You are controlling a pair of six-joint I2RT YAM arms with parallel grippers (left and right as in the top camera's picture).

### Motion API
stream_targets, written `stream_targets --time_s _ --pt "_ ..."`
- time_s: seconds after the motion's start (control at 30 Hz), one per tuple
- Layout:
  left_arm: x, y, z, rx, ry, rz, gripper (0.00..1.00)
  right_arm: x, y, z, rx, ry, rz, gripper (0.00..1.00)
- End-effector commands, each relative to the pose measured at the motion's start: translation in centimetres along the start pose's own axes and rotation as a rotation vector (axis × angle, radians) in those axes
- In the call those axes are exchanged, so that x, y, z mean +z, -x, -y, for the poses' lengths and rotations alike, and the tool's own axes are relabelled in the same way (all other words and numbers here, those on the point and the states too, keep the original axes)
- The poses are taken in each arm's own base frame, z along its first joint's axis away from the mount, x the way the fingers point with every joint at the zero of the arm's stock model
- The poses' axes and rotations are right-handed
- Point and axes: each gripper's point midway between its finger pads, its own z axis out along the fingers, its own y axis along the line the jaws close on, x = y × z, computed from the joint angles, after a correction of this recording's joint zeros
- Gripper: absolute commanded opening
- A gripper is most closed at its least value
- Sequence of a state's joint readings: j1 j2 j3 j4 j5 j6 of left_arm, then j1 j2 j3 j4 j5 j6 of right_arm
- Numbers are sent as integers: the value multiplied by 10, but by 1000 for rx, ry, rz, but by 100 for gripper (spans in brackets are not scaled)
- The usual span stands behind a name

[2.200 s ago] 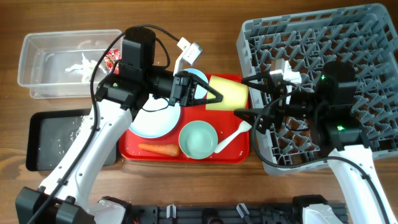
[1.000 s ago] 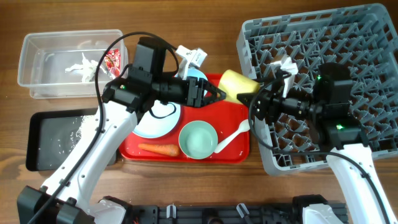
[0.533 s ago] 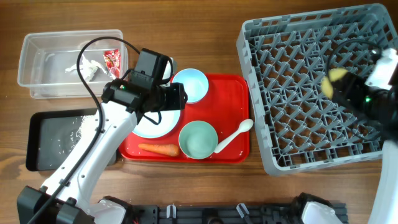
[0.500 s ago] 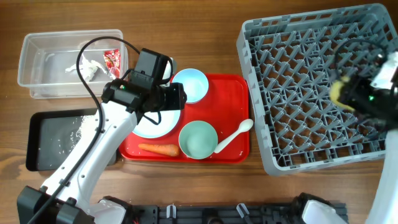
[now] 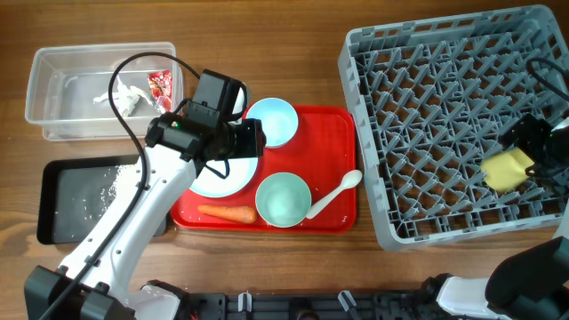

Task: Sort waste into correct bins and load items into the dishwasher rack
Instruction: 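Place the yellow cup into the grey rack with the right gripper, then grasp the light-blue bowl on the red tray with the right gripper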

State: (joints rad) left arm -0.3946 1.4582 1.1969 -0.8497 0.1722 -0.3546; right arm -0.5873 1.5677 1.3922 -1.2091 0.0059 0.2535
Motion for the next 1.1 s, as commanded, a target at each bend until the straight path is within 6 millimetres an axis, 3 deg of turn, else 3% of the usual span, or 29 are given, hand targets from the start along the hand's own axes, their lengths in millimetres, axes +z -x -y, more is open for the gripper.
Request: stream_targets --time_s 0.0,0.17,0.3,0.43,0.47,0.5,0.53,0.63,0.7,0.83,0.9,0.97,1.03,1.07 --pt "-6 2 0 3 5 22 61 1 -2 -19 10 109 -31 100" --pt "-7 0 -13 -62 55 17 57 -8 -17 -70 -185 330 -64 100" --pt "-11 4 -35 -164 87 16 57 -30 -43 -133 -433 441 -13 100" --pt "-21 3 -82 -353 163 4 61 -69 -101 -228 -788 589 108 100" --pt "-23 2 -91 -384 176 -1 63 -73 -115 -244 -846 615 121 100" --pt "-26 0 -100 -414 191 -7 71 -77 -137 -270 -900 635 140 100" --pt "-28 -1 -107 -437 201 -11 82 -77 -148 -282 -920 635 152 100" --pt "-33 -4 -123 -487 223 -16 90 -63 -192 -323 -1009 634 152 99" --pt "-34 -3 -127 -497 226 -14 91 -39 -218 -345 -1044 609 129 98" --pt "-34 -3 -126 -496 226 -13 92 18 -234 -363 -946 492 89 89" --pt "-34 -3 -126 -496 226 -13 92 50 -243 -368 -900 455 36 75" --pt "-34 -3 -126 -496 225 -13 93 70 -245 -370 -862 432 10 66" --pt "-34 -3 -126 -496 225 -13 93 81 -247 -375 -858 432 9 50" --pt "-34 -3 -126 -496 225 -13 92 87 -247 -375 -834 423 -2 49"
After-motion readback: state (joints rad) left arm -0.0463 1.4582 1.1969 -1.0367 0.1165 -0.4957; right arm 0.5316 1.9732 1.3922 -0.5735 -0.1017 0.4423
